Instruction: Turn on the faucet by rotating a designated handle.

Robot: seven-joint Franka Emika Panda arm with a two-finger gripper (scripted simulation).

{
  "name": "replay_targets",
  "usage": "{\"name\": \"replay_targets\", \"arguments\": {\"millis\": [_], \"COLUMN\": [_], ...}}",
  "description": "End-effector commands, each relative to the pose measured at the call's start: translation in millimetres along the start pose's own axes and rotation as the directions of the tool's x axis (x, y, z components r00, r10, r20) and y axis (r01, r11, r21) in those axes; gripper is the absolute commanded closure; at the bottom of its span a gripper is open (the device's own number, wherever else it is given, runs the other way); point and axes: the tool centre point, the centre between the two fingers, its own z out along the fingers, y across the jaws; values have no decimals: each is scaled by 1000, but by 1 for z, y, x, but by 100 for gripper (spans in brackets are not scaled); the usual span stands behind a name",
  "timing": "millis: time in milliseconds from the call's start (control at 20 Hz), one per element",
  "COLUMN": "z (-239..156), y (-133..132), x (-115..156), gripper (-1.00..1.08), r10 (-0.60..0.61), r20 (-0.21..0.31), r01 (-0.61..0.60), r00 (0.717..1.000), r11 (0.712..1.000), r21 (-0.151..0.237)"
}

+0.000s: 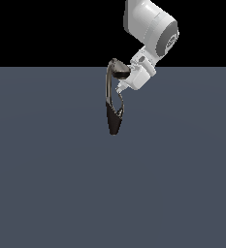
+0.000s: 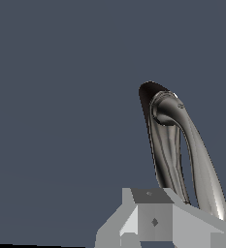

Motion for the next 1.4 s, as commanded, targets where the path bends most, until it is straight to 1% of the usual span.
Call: {"name": "replay_targets", "arguments": {"millis": [0, 200, 500, 1350], "z": [5, 9, 9, 9], "y": [-3, -4, -4, 29], "x": [8, 14, 15, 2], "gripper": [108, 108, 108, 108], "r10": [24, 44, 46, 47], "r20": [12, 21, 22, 22], "r01": [-24, -44, -47, -47], "r00": [1000, 999, 999, 999], "r11": [1000, 999, 999, 999], "r21": [6, 11, 10, 11]}}
